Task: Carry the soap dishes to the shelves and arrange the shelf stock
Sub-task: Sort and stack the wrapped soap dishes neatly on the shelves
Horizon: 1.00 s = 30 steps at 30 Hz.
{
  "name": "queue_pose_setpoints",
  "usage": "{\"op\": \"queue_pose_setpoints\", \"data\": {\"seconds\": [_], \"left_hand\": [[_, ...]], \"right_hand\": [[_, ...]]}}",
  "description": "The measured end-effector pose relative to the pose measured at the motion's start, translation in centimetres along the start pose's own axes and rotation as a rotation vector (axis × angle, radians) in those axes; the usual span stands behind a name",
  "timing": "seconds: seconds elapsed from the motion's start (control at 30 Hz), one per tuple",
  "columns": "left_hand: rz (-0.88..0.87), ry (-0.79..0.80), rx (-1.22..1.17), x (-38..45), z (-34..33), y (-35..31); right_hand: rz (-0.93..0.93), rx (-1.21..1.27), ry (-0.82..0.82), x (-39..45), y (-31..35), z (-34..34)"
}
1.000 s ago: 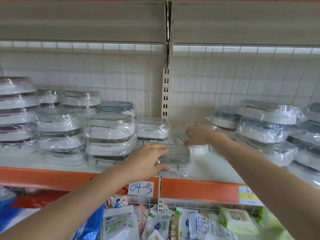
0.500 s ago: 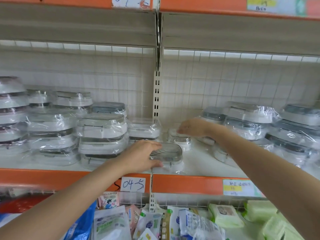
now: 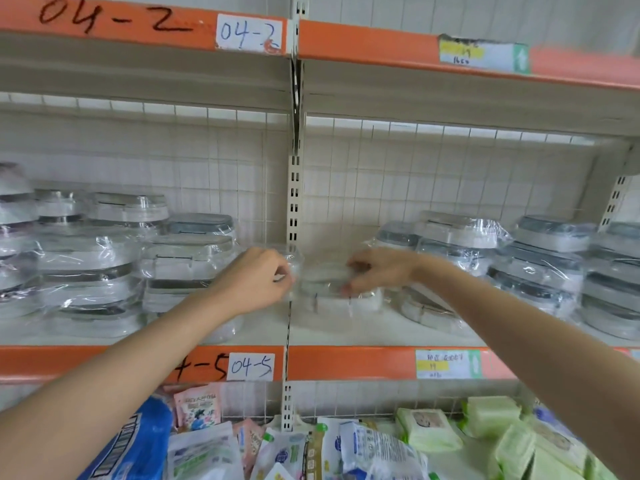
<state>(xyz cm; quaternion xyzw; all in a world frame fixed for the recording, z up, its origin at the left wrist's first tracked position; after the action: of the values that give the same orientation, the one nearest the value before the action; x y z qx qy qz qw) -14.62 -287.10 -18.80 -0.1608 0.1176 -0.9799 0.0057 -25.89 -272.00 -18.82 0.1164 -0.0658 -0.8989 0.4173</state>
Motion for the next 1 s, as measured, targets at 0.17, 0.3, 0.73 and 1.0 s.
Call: {"op": "queue_pose_setpoints", "data": {"seconds": [0.17,0.3,0.73,1.0], "left_hand": [[-0.085,0.010,0.077,0.2,-0.1,-2.0],[-0.081,0.091,0.147,1.2,-1.0,-2.3],[-0.066,0.089,0.259,2.8,-1.4,-0.4],[-0.115,0.060,0.180,5.0,-1.4,-4.3]], "right_hand": [[-0.207,-0.116,-0.285,-0.3,-1.6,4.4],[-0.320,-0.174,-0.354,2.1,-1.4,3.5],[-0.472,-0.156,-0.237,7.3,-1.1,1.0],[-0.288,-0.403,-0.255,-0.1,-2.0,5.4]]}}
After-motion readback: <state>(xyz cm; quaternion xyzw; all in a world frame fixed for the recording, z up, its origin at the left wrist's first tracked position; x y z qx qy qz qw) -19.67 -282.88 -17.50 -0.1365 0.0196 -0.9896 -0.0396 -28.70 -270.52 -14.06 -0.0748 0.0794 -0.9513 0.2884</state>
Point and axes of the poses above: each hand's wrist, its own x-axis towards the middle knuckle, its own z-axis out of the back of the hand, y = z × x, the point moved 7 cm from there along x, towards the middle knuckle, and after that the axes turned 7 degrees about y, right-handed, at the moved point
